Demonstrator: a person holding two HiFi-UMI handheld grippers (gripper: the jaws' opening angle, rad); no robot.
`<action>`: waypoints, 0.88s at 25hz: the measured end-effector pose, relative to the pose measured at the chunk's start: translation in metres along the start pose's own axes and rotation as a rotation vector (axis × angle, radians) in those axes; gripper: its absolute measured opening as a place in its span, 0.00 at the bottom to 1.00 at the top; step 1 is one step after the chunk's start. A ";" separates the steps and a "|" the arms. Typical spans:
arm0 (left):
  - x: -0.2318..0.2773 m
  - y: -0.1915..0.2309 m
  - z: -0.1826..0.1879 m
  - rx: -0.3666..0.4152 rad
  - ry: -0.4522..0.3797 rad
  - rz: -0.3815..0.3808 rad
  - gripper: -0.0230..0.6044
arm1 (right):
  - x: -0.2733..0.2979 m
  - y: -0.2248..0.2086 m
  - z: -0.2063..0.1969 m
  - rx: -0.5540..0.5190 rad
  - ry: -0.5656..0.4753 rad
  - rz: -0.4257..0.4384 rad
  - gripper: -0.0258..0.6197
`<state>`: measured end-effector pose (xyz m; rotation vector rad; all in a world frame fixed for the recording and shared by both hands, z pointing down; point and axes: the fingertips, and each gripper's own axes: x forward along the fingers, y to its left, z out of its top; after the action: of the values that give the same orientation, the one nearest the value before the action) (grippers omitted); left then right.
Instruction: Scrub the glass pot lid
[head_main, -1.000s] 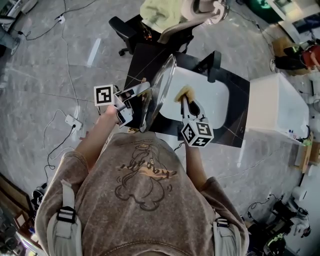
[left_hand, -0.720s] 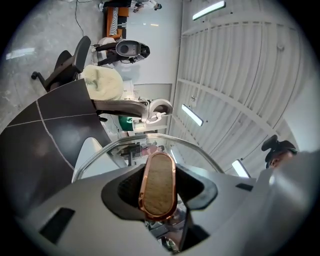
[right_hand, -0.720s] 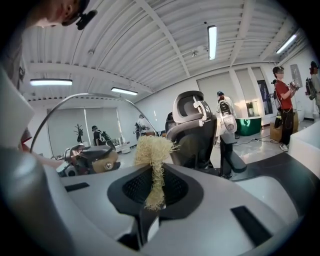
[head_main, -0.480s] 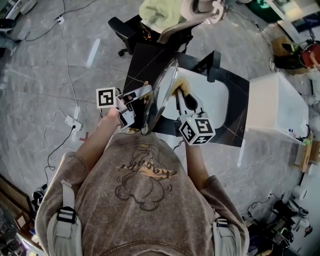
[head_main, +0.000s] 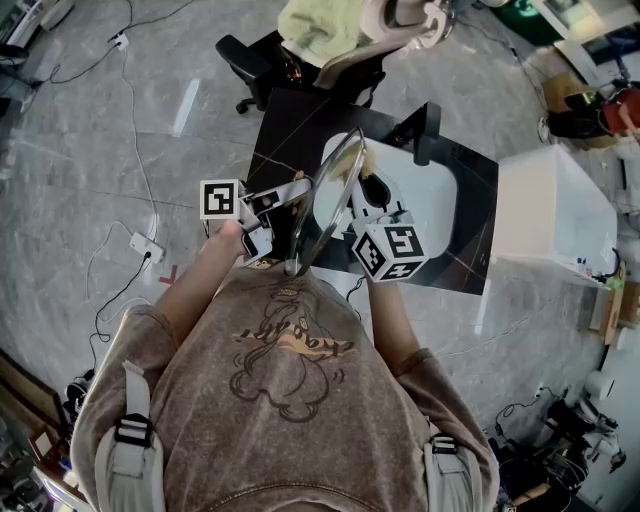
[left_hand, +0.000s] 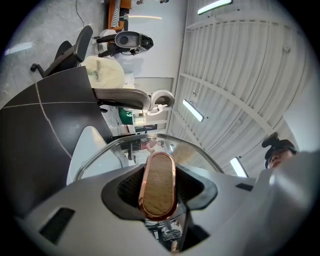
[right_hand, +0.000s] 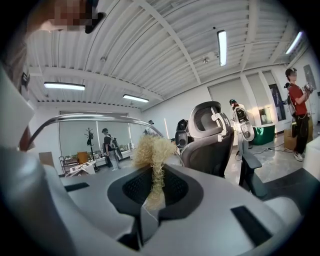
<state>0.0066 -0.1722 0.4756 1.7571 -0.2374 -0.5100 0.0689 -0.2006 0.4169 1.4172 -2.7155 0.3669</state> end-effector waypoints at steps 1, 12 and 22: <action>0.000 0.000 -0.001 -0.007 0.002 -0.002 0.33 | 0.000 0.000 0.000 0.003 0.000 -0.002 0.11; 0.008 -0.010 -0.009 -0.055 0.021 -0.045 0.33 | 0.007 -0.009 0.006 -0.008 -0.023 -0.002 0.10; 0.010 -0.020 -0.009 -0.056 0.010 -0.081 0.33 | 0.022 -0.023 -0.008 0.014 0.005 -0.007 0.10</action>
<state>0.0170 -0.1636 0.4563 1.7196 -0.1442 -0.5612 0.0748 -0.2287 0.4320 1.4265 -2.7094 0.3893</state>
